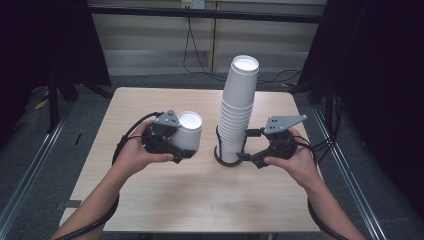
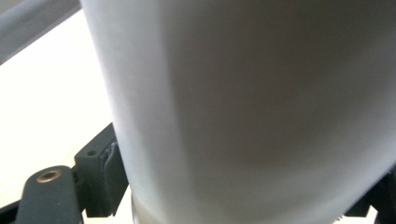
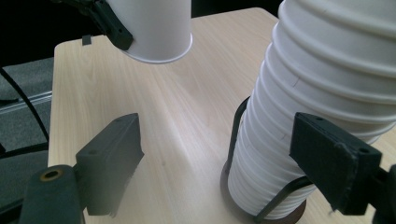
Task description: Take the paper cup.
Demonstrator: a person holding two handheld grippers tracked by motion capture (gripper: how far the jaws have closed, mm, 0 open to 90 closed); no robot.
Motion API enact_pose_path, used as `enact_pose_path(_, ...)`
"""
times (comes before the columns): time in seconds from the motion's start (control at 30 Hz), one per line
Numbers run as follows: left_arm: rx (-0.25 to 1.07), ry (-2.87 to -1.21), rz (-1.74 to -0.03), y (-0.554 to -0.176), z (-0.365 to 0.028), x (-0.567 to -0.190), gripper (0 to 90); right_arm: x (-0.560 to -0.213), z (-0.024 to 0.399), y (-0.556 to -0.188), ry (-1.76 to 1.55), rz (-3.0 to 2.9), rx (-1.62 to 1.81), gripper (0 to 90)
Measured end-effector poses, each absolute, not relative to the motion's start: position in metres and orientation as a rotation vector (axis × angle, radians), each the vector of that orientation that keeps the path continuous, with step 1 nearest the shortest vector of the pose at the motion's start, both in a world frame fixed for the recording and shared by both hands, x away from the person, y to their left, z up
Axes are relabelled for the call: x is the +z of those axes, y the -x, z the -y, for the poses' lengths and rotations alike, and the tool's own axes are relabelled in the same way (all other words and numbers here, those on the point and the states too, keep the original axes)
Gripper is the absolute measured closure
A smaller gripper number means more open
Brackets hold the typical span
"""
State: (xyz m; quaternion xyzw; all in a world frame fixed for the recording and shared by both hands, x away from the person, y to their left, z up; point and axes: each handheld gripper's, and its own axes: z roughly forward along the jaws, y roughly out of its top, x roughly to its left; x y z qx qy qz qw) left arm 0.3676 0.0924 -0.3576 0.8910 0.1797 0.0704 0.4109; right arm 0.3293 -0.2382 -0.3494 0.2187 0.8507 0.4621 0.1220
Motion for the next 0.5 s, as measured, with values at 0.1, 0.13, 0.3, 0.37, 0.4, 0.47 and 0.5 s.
enact_pose_path(0.1, 0.165, -2.252, -0.451, -0.366, -0.09, -0.36, 16.3, -0.351, 0.237, -0.329, -0.623, -2.497, 1.34, 16.1)
enact_pose_path(0.13, 0.164, -2.251, -0.439, -0.366, -0.088, -0.361, 16.3, -0.351, 0.237, -0.329, -0.624, -2.504, 1.338, 16.1)
enact_pose_path(0.3, 0.149, -2.276, -0.428, -0.362, -0.081, -0.367, 16.4, -0.354, 0.234, -0.328, -0.605, -2.535, 1.328, 16.0)
enact_pose_path(0.37, 0.148, -2.289, -0.419, -0.361, -0.079, -0.37, 16.4, -0.356, 0.233, -0.328, -0.596, -2.549, 1.321, 16.0)
enact_pose_path(0.4, 0.144, -2.306, -0.41, -0.361, -0.078, -0.371, 16.4, -0.357, 0.232, -0.327, -0.589, -2.558, 1.318, 16.0)
enact_pose_path(0.47, 0.127, -2.301, -0.411, -0.36, -0.076, -0.374, 16.4, -0.36, 0.231, -0.327, -0.577, -2.575, 1.301, 15.8)
enact_pose_path(0.5, 0.121, -2.31, -0.408, -0.359, -0.075, -0.376, 16.4, -0.361, 0.23, -0.327, -0.571, -2.581, 1.296, 15.7)
